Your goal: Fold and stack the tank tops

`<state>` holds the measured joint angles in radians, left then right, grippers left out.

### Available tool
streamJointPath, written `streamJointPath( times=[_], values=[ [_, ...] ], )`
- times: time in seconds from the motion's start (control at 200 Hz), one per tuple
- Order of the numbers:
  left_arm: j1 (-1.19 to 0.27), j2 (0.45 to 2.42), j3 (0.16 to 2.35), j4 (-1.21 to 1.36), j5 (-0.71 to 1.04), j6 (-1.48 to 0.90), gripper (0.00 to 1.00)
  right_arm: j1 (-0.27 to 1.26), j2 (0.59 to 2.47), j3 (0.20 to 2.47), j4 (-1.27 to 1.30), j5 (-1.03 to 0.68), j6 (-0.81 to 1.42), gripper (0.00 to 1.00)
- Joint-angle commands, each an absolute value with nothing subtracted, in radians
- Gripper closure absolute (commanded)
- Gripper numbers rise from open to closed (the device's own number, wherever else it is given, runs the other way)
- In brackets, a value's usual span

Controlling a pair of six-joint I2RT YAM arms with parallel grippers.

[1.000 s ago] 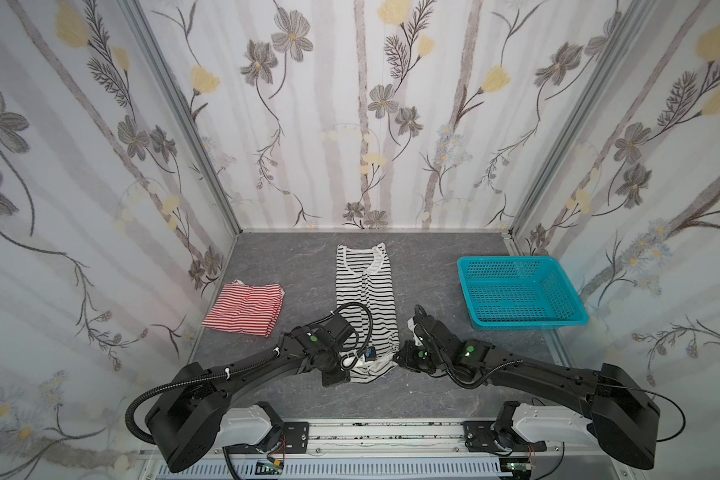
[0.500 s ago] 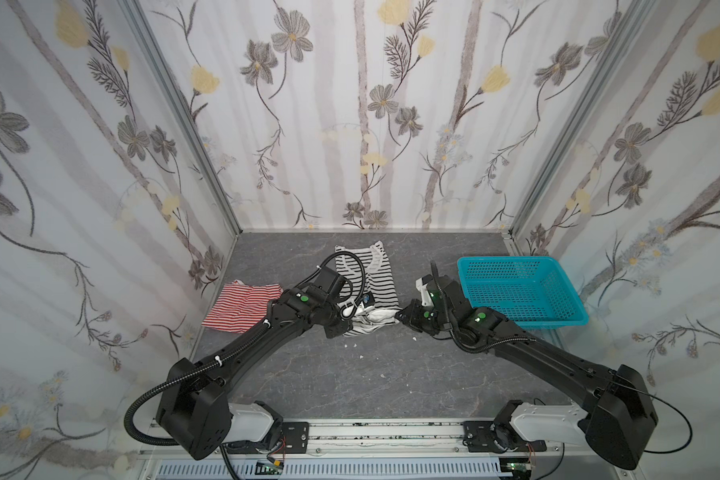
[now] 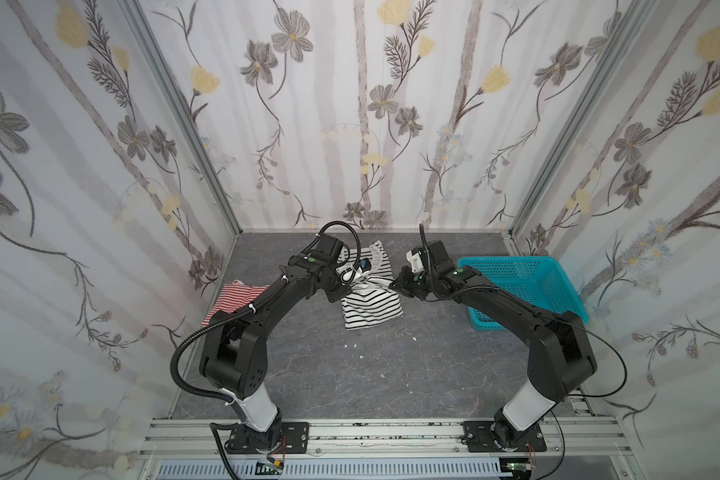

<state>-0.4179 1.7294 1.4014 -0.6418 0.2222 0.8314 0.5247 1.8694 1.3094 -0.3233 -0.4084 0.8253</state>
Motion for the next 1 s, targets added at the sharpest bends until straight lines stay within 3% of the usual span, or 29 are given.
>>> streamJointPath(
  times=[0.0,0.709,0.769,0.869,0.924,0.994],
  values=[
    [-0.398,1.792,1.449,-0.625,0.256,0.848,1.00,0.506,1.944,1.364,-0.322,-0.457,0.793,1.00],
    [-0.360,2.153,1.721,-0.609,0.179,0.776,0.97,0.380,2.348,1.702,-0.330,-0.561,0.781,1.00],
    [-0.360,2.173,1.744,-0.604,0.158,0.752,0.91,0.376,2.368,1.733,-0.328,-0.573,0.783,0.93],
    [-0.358,2.201,1.788,-0.591,0.107,0.706,0.72,0.369,2.381,1.768,-0.322,-0.582,0.790,0.68],
    [-0.357,2.198,1.800,-0.580,0.087,0.675,0.63,0.368,2.367,1.770,-0.323,-0.570,0.786,0.62],
    [-0.351,2.169,1.790,-0.558,0.084,0.641,0.60,0.370,2.317,1.738,-0.311,-0.536,0.770,0.60]
  ],
)
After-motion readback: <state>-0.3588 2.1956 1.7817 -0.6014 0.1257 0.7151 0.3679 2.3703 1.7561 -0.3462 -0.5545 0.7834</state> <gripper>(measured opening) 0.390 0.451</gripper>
